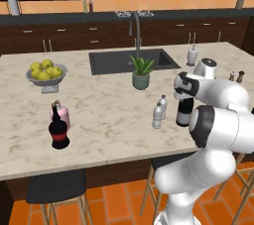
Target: Move the plastic bottles in the middle to the plastics group, and the glass bottles in the middle to the glass group.
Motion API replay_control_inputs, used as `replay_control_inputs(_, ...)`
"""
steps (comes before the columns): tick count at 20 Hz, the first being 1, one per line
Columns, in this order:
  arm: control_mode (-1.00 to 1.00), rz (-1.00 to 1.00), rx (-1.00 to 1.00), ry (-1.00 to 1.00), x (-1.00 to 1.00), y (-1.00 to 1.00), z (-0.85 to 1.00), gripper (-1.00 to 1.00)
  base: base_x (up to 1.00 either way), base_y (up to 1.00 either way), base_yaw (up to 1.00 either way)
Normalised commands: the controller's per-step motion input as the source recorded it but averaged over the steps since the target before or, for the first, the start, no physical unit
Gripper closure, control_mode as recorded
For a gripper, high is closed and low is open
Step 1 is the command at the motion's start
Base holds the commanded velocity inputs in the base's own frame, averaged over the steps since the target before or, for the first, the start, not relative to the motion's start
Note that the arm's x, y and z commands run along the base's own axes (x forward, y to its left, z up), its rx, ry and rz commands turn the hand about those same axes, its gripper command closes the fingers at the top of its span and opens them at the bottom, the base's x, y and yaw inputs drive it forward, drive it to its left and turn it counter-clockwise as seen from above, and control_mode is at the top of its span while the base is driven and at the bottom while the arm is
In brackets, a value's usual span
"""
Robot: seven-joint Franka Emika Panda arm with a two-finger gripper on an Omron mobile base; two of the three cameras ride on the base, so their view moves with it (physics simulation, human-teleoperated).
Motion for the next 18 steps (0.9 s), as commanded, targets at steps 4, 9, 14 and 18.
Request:
replay_control_inputs(4, -1.0, 0.0, 0.0, 0.0, 0.03, 0.0, 0.0, -1.0, 0.0, 0.0, 0.0)
replay_control_inputs(9, -1.0, 0.0, 0.0, -0.08, 0.0, 0.0, 0.0, -1.0, 0.0, 0.0, 0.0)
replay_control_inputs(14, -1.0, 0.0, 0.0, -0.08, 0.01, 0.0, 0.0, -1.0, 0.0, 0.0, 0.0)
replay_control_inputs(18, -1.0, 0.0, 0.0, 0.0, 0.0, 0.0, 0.0, -1.0, 0.0, 0.0, 0.0)
